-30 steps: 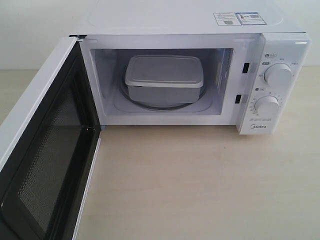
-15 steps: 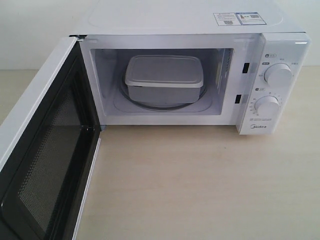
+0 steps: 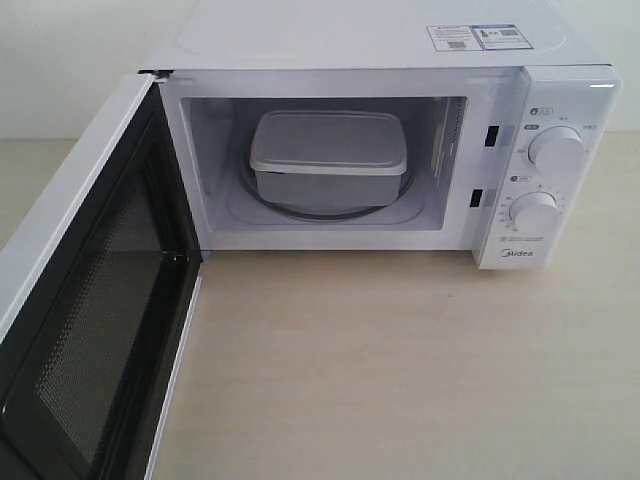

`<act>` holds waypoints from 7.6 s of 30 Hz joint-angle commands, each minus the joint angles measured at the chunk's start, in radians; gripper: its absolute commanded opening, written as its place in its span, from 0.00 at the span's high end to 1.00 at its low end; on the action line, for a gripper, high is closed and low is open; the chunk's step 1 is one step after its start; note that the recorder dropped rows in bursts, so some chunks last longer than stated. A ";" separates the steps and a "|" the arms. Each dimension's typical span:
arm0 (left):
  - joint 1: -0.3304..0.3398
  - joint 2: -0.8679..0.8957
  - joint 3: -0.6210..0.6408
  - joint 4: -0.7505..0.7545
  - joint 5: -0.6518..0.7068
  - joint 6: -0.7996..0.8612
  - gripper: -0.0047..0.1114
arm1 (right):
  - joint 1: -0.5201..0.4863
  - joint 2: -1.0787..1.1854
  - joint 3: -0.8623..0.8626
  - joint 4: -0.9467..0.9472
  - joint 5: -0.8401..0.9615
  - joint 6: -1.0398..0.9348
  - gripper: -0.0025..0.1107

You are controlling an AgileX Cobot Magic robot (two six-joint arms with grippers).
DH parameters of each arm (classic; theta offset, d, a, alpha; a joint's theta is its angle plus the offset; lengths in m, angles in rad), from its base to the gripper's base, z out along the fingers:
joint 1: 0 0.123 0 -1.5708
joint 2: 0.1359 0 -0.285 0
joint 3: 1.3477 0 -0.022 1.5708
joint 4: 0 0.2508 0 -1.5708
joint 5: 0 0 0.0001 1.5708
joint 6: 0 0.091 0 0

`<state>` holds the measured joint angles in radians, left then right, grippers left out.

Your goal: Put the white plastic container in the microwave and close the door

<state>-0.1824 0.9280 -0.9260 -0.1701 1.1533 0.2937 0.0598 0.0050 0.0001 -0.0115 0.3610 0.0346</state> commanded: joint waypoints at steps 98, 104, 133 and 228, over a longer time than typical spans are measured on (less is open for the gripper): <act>-0.040 0.190 0.116 -0.914 -0.231 0.693 0.92 | 0.002 -0.005 0.000 0.001 -0.005 -0.006 0.98; -0.040 0.190 0.116 -0.917 -0.231 0.693 0.92 | 0.002 -0.005 0.000 -0.061 -0.131 -0.070 0.98; -0.040 0.190 0.116 -0.976 -0.268 0.691 0.92 | 0.002 0.324 -0.796 -0.107 0.480 0.140 0.98; -0.040 0.190 0.116 -0.985 -0.223 0.758 0.92 | 0.637 1.203 -0.477 0.438 -0.877 0.275 0.98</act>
<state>-0.2188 1.1162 -0.8147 -1.1466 0.9327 1.0473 0.6972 1.1787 -0.4781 0.3744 -0.4698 0.3335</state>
